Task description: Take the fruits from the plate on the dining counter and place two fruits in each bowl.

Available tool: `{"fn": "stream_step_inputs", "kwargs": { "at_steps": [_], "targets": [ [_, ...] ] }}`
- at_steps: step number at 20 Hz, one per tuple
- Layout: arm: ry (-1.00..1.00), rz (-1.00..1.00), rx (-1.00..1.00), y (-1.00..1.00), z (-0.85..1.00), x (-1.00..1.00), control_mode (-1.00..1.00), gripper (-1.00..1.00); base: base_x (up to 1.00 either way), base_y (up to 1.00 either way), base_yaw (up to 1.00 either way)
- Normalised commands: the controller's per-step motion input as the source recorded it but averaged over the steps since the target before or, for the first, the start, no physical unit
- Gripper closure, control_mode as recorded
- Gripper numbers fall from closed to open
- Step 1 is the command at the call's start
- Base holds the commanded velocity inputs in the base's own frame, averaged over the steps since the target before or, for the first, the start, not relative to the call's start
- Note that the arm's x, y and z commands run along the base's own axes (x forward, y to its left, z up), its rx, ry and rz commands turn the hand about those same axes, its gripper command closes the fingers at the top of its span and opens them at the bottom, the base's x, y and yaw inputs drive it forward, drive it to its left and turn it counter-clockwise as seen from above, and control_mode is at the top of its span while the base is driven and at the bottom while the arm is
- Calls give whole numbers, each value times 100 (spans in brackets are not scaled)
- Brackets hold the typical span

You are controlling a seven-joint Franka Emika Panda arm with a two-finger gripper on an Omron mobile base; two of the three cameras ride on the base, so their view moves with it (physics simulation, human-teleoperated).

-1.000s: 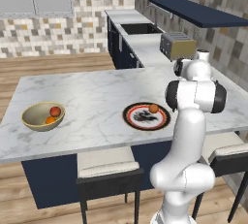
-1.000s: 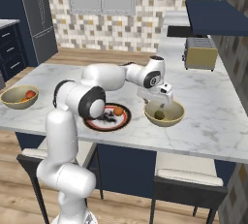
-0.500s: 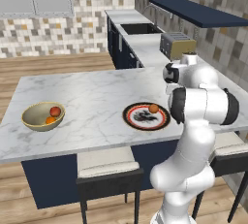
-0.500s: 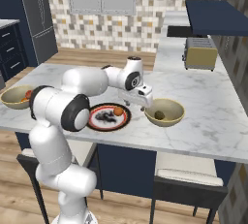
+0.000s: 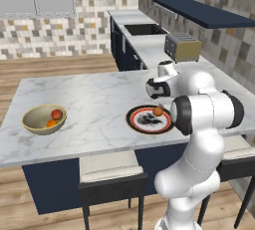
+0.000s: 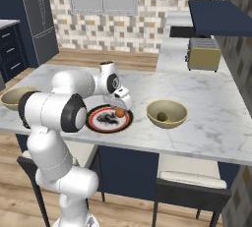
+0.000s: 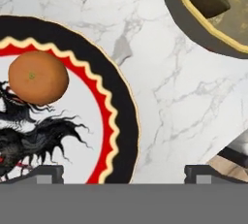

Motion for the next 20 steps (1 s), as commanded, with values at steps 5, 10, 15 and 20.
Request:
{"fn": "stream_step_inputs", "kwargs": {
  "at_steps": [5, 10, 15, 20],
  "targets": [
    [7, -2, -1, 16, -9, 48, -100, -100, 0, 0, 0],
    [5, 0, 4, 2, -6, 37, -100, -100, 0, 0, 0],
    [1, 0, 5, 1, -30, 21, -100, -100, 0, 0, 0],
    [0, 0, 5, 0, -30, 29, -100, -100, 0, 0, 0]
  ]
}}
